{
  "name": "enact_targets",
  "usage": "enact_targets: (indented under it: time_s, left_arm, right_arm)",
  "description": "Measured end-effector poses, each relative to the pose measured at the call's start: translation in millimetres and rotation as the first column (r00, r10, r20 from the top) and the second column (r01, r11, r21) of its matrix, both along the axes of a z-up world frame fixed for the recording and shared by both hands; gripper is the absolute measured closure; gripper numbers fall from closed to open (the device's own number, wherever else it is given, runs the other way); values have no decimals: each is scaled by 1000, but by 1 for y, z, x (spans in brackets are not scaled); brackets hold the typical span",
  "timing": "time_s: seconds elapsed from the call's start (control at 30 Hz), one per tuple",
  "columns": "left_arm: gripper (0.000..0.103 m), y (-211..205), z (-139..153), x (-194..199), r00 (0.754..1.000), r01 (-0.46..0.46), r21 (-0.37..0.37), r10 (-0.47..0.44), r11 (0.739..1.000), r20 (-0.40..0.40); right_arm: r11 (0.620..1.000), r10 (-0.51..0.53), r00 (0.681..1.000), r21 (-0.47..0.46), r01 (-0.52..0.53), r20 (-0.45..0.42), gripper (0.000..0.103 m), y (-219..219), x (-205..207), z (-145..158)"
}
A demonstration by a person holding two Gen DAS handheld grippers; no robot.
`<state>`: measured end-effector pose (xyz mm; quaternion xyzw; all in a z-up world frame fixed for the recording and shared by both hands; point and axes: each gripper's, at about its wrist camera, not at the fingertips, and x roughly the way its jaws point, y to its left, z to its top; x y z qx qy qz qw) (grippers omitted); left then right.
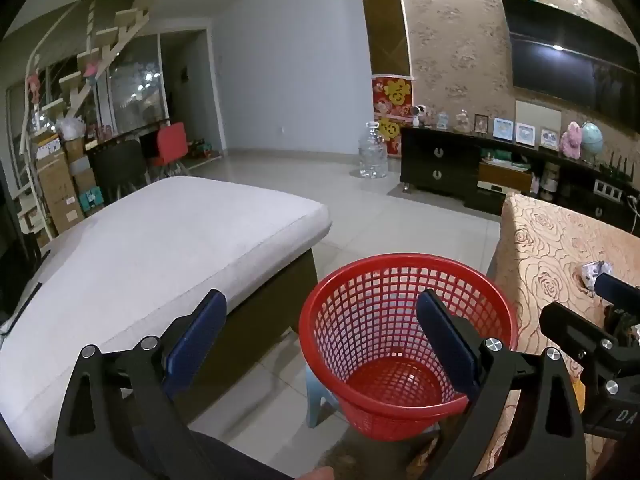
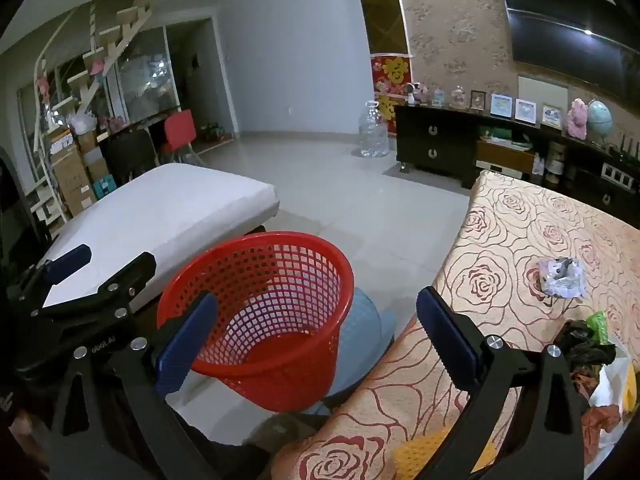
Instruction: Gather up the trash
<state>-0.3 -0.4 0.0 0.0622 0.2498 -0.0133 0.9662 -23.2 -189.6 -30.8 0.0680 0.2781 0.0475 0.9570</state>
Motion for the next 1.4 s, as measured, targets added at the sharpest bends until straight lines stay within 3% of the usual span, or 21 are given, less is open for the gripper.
enact_targets:
  time_s: [1.4]
  left_arm:
    - [11, -10, -2, -3, 1000, 5, -10, -5, 1000, -11]
  right_arm:
    - [1000, -5, 1000, -8, 5, -15, 7, -4, 0, 0]
